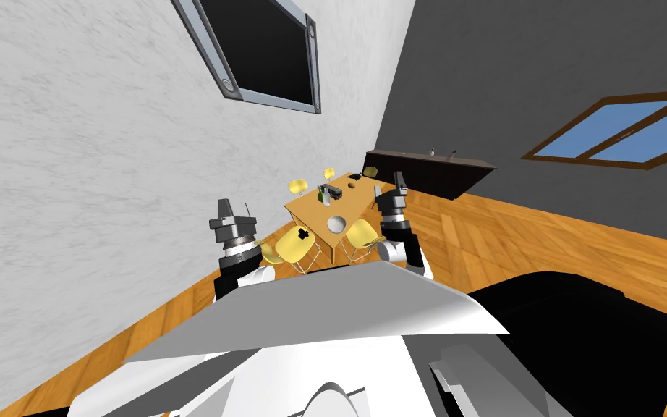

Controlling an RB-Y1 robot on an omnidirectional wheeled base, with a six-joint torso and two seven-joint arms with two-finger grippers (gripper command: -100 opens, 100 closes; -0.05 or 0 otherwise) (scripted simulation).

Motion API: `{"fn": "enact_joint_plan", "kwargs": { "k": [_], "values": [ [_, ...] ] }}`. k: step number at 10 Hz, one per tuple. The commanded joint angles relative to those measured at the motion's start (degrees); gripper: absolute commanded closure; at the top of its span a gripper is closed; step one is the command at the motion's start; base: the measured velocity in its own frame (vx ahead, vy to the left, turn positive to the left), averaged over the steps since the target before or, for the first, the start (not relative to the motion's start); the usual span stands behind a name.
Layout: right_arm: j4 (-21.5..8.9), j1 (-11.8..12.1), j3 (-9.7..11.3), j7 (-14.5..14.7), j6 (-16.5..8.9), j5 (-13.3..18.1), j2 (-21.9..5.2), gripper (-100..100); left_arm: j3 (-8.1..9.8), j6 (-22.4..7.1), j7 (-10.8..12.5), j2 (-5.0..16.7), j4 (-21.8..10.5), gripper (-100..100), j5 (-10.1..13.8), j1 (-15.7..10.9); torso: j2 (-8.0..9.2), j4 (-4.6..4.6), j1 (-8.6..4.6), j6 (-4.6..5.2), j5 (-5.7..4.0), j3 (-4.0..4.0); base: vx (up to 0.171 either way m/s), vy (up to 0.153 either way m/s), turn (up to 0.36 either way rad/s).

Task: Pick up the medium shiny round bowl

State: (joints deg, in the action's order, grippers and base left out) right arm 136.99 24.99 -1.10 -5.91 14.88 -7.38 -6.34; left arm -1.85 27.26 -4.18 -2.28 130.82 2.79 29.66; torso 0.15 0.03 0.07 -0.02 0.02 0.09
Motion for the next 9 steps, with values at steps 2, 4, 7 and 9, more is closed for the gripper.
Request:
{"fn": "enact_joint_plan", "kwargs": {
  "k": [2, 4, 7, 9],
  "values": [
    [-0.14, -1.25, -1.07, 0.64, -4.14, -1.88, -0.87, -100, 0.00, 0.00, 0.00, 0.00, 0.00, 0, 0.00, 0.01, -0.03, 0.00, -0.03, 0.02, -0.01, -0.01, -0.034, 0.013, 0.096],
    [-0.17, -1.97, -1.70, 1.29, -7.16, -3.13, -1.37, -100, 0.00, 0.00, 0.00, 0.00, 0.00, 0, 0.00, 0.01, -0.05, -0.01, -0.05, 0.02, -0.01, -0.02, -0.031, 0.011, 0.119],
    [-0.23, -2.71, -2.37, 2.10, -11.85, -4.42, -1.89, -100, 0.00, 0.00, 0.00, 0.00, 0.00, 0, 0.00, 0.00, -0.03, -0.01, -0.03, 0.00, 0.00, -0.02, -0.031, 0.012, 0.119],
    [-0.34, -3.44, -3.07, 3.06, -15.05, -5.73, -2.43, -100, 0.00, 0.00, 0.00, 0.00, 0.00, 0, 0.00, 0.00, -0.04, -0.01, -0.04, 0.00, -0.01, -0.02, -0.029, 0.009, 0.156]
  ]
}}
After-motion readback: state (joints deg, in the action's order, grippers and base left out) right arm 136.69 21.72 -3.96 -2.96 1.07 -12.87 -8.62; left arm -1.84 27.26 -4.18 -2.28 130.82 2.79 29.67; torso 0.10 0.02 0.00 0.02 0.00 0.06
